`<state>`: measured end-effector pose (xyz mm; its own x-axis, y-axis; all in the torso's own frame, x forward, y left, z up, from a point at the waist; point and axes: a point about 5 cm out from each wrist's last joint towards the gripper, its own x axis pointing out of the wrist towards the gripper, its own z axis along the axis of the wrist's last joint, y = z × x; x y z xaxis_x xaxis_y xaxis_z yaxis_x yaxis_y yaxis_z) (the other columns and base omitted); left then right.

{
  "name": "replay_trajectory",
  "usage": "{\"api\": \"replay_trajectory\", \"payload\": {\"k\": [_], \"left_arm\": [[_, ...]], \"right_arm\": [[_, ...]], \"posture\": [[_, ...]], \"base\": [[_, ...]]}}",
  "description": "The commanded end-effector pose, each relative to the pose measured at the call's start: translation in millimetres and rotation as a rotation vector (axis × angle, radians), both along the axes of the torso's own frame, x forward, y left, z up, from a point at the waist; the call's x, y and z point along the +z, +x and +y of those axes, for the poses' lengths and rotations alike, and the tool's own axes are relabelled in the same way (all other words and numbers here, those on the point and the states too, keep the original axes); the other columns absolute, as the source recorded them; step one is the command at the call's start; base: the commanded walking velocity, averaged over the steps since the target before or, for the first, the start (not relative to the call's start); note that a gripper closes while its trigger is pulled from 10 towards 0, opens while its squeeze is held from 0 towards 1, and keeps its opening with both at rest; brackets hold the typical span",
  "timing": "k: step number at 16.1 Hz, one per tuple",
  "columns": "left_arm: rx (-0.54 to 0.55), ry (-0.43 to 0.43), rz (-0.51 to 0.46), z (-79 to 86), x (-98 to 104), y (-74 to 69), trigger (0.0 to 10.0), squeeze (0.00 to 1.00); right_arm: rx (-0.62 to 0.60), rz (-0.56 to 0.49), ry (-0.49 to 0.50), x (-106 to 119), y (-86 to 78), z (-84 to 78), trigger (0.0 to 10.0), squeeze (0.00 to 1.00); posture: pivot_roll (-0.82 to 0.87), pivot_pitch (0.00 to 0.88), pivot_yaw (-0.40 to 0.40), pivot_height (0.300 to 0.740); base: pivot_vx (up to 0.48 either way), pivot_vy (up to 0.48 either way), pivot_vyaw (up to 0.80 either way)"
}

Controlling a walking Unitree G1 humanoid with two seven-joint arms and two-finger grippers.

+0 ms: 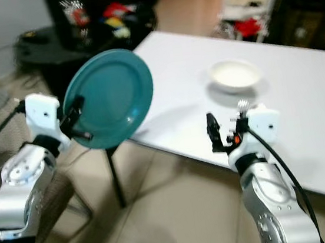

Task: Setting the table

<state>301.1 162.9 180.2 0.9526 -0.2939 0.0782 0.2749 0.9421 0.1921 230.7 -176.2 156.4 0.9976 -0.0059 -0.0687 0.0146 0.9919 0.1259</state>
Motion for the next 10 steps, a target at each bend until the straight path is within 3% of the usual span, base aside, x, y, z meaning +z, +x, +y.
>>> {"api": "replay_trajectory", "payload": {"k": [1, 2, 5, 8, 10], "left_arm": [[-0.038, -0.014, -0.031, -5.9, 7.0, 0.3, 10.0, 0.00], [-0.038, -0.024, -0.027, -5.1, 6.4, 0.2, 10.0, 0.00], [-0.037, -0.062, -0.019, -1.7, 6.5, -0.7, 10.0, 0.00], [-0.042, -0.124, 0.001, 0.6, 6.2, -1.1, 10.0, 0.00], [-0.062, -0.174, 0.017, 0.0, 4.2, -2.8, 10.0, 0.00]], "right_arm": [[-0.006, -0.023, 0.000, 5.9, -1.4, -3.0, 10.0, 0.00], [-0.003, -0.025, 0.001, 6.4, -1.9, -2.9, 10.0, 0.00], [0.023, -0.035, 0.003, 8.1, -2.5, -1.3, 10.0, 0.00], [0.070, -0.054, 0.009, 11.5, -2.7, 1.8, 10.0, 0.00], [0.108, -0.065, 0.008, 13.5, -3.6, 6.0, 10.0, 0.00]], "posture": [[0.01, 0.000, -0.013, 0.740], [0.01, 0.000, -0.014, 0.740], [0.01, 0.000, -0.020, 0.740], [0.02, 0.000, -0.026, 0.740], [0.02, 0.000, -0.028, 0.740]], "base": [[0.446, 0.000, 0.00], [0.446, 0.000, 0.00], [0.430, 0.000, -0.78], [0.390, 0.000, 0.00], [0.000, 0.000, 0.00]]}}
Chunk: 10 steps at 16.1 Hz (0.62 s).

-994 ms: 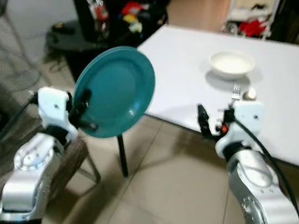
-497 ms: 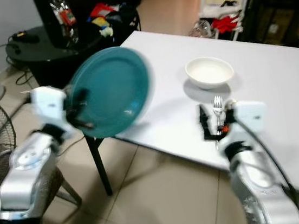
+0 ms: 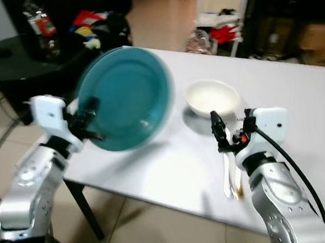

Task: Setting the table

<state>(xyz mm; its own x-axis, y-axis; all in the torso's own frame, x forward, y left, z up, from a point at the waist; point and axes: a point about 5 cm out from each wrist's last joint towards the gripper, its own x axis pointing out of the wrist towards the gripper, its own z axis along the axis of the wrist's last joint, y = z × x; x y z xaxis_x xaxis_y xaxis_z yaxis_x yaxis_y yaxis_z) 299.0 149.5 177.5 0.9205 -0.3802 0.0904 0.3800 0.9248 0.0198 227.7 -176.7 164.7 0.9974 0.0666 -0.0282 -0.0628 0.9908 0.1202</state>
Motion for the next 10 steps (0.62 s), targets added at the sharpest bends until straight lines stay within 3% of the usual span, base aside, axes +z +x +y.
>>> {"api": "replay_trajectory", "payload": {"k": [1, 3, 7, 8, 9, 10], "left_arm": [[0.055, 0.009, -0.023, 14.3, 6, -0.8, 10.0, 0.00], [0.045, 0.046, -0.017, 13.3, 5, -1.0, 10.0, 0.00], [-0.013, -0.034, 0.102, 2.5, -2, 6.7, 10.0, 0.00], [-0.016, -0.132, 0.203, 0.4, -8, 14.1, 10.0, 0.00], [-0.017, -0.146, 0.245, -0.3, -11, 17.7, 10.0, 0.00], [-0.061, -0.231, 0.352, -7.4, -21, 24.2, 10.0, 0.00]], "right_arm": [[0.040, -0.025, 0.012, 5, -0.9, 6.7, 10.0, 0.00], [0.043, -0.023, 0.011, 5, -1.7, 6.9, 10.0, 0.00], [0.102, 0.003, 0.051, 6, -3.0, 6.0, 10.0, 0.00], [0.177, 0.014, 0.046, 7, -4.7, 6.1, 10.0, 0.00], [0.209, 0.018, 0.043, 9, -5.4, 5.6, 10.0, 0.00], [0.292, 0.035, 0.011, 10, -8.5, 2.0, 10.0, 0.00]], "posture": [[0.01, 0.000, -0.029, 0.740], [0.01, 0.000, -0.028, 0.740], [0.01, 0.000, -0.018, 0.740], [0.01, 0.000, -0.018, 0.740], [0.00, 0.000, -0.016, 0.740], [0.00, 0.000, -0.015, 0.740]], "base": [[0.000, 0.000, 0.00], [0.000, 0.000, 0.00], [0.000, 0.000, 0.00], [0.000, 0.000, 0.00], [0.000, 0.000, 0.00], [0.000, 0.000, 0.00]]}}
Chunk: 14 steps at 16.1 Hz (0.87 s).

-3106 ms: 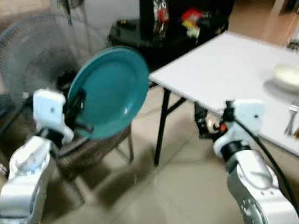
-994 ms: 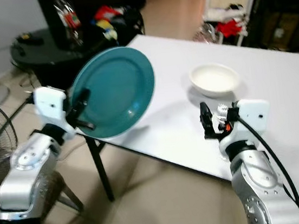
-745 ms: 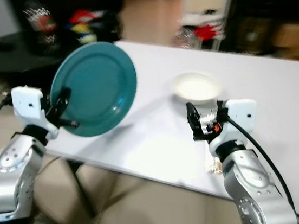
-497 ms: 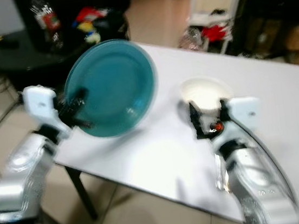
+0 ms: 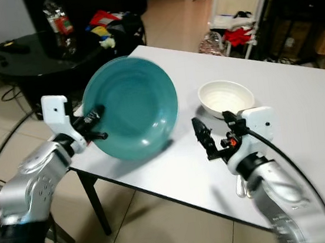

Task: Setting the table

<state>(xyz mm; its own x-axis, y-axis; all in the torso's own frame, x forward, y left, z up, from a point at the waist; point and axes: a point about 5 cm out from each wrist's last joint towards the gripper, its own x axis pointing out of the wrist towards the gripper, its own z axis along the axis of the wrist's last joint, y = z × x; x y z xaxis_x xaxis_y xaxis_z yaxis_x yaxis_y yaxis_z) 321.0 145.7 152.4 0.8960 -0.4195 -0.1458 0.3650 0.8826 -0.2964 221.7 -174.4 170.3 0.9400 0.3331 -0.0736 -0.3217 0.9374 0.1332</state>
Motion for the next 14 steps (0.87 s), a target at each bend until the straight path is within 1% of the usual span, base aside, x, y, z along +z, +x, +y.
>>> {"api": "replay_trajectory", "payload": {"k": [1, 2, 3, 6, 7, 8, 9, 11, 12, 13, 14], "left_arm": [[-0.015, -0.096, 0.097, -6.5, -5, 8.3, 10.0, 0.00], [-0.011, -0.128, 0.135, -7.5, -8, 10.8, 10.0, 0.00], [-0.009, -0.227, 0.237, -13.1, -16, 17.2, 10.0, 0.00], [-0.025, -0.365, 0.401, -32.0, -31, 27.0, 10.0, 0.00], [-0.027, -0.371, 0.413, -34.7, -34, 28.0, 10.0, 0.00], [-0.019, -0.384, 0.449, -39.4, -39, 30.5, 10.0, 0.00], [-0.012, -0.411, 0.514, -44.4, -46, 31.9, 10.0, 0.00], [-0.020, -0.394, 0.557, -48.4, -52, 30.6, 10.0, 0.00], [-0.027, -0.380, 0.586, -51.2, -55, 30.4, 10.0, 0.00], [-0.025, -0.374, 0.595, -51.8, -56, 30.6, 10.0, 0.00], [-0.029, -0.378, 0.623, -52.3, -57, 30.1, 10.0, 0.00]], "right_arm": [[0.065, -0.002, -0.013, 6, -5.3, -3.8, 10.0, 0.00], [0.081, 0.002, -0.022, 7, -6.0, -5.0, 10.0, 0.00], [0.118, 0.015, -0.027, 8, -9.0, -7.5, 10.0, 0.00], [0.214, 0.085, -0.063, 5, -21.0, -13.7, 10.0, 0.00], [0.221, 0.099, -0.074, 4, -22.6, -15.3, 10.0, 0.00], [0.238, 0.129, -0.089, 3, -26.7, -18.3, 10.0, 0.00], [0.271, 0.182, -0.105, 0, -33.9, -21.4, 10.0, 0.00], [0.291, 0.216, -0.122, -1, -39.3, -23.4, 10.0, 0.00], [0.290, 0.221, -0.119, -1, -41.0, -24.8, 10.0, 0.00], [0.290, 0.224, -0.120, 0, -41.6, -25.4, 10.0, 0.00], [0.294, 0.230, -0.117, 0, -42.5, -25.9, 10.0, 0.00]], "posture": [[0.00, 0.000, -0.015, 0.740], [-0.01, 0.000, -0.013, 0.740], [-0.01, 0.000, -0.009, 0.740], [-0.02, 0.000, -0.003, 0.740], [-0.02, 0.000, -0.003, 0.740], [-0.03, 0.000, 0.004, 0.740], [-0.05, 0.000, 0.013, 0.740], [-0.05, 0.000, 0.013, 0.740], [-0.05, 0.000, 0.013, 0.740], [-0.06, 0.000, 0.022, 0.740], [-0.06, 0.000, 0.022, 0.740]], "base": [[0.000, 0.000, 0.00], [0.000, 0.000, 0.00], [0.000, 0.000, 0.00], [0.000, 0.000, 0.00], [0.000, 0.000, 0.00], [0.000, 0.000, 0.00], [0.000, 0.000, 0.00], [0.000, 0.000, 0.00], [0.000, 0.000, 0.00], [0.000, 0.000, 0.00], [0.000, 0.000, 0.00]]}}
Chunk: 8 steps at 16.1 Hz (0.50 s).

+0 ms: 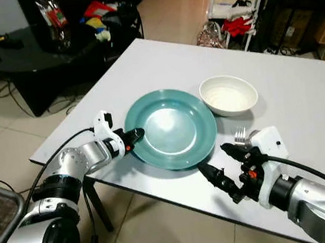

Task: Setting the table

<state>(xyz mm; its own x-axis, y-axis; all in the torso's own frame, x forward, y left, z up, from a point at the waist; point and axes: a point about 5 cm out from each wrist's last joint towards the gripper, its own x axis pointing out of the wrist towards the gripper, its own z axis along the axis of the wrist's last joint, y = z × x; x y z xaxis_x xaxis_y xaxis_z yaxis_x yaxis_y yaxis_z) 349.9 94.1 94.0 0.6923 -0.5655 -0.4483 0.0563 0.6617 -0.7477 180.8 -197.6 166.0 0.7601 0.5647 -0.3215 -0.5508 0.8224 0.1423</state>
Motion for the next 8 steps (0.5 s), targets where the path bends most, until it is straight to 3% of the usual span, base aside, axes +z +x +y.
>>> {"api": "replay_trajectory", "payload": {"k": [1, 5, 8], "left_arm": [[-0.019, 0.010, 0.025, -1.2, 1, 1.2, 10.0, 0.00], [-0.194, 0.013, 0.067, -8.1, 11, -3.0, 10.0, 0.00], [-0.199, 0.032, 0.066, -7.3, 14, -0.8, 10.0, 0.00]], "right_arm": [[0.005, 0.000, -0.010, 4, -2.1, -2.8, 10.0, 0.00], [0.031, 0.024, -0.026, 7, -4.9, -8.5, 10.0, 0.00], [0.036, 0.025, -0.035, 8, -4.0, -9.6, 10.0, 0.00]], "posture": [[-0.06, 0.000, 0.022, 0.740], [-0.05, 0.000, 0.017, 0.740], [-0.05, 0.000, 0.015, 0.740]], "base": [[0.000, 0.000, 0.00], [0.000, 0.000, 0.00], [0.000, 0.000, 0.00]]}}
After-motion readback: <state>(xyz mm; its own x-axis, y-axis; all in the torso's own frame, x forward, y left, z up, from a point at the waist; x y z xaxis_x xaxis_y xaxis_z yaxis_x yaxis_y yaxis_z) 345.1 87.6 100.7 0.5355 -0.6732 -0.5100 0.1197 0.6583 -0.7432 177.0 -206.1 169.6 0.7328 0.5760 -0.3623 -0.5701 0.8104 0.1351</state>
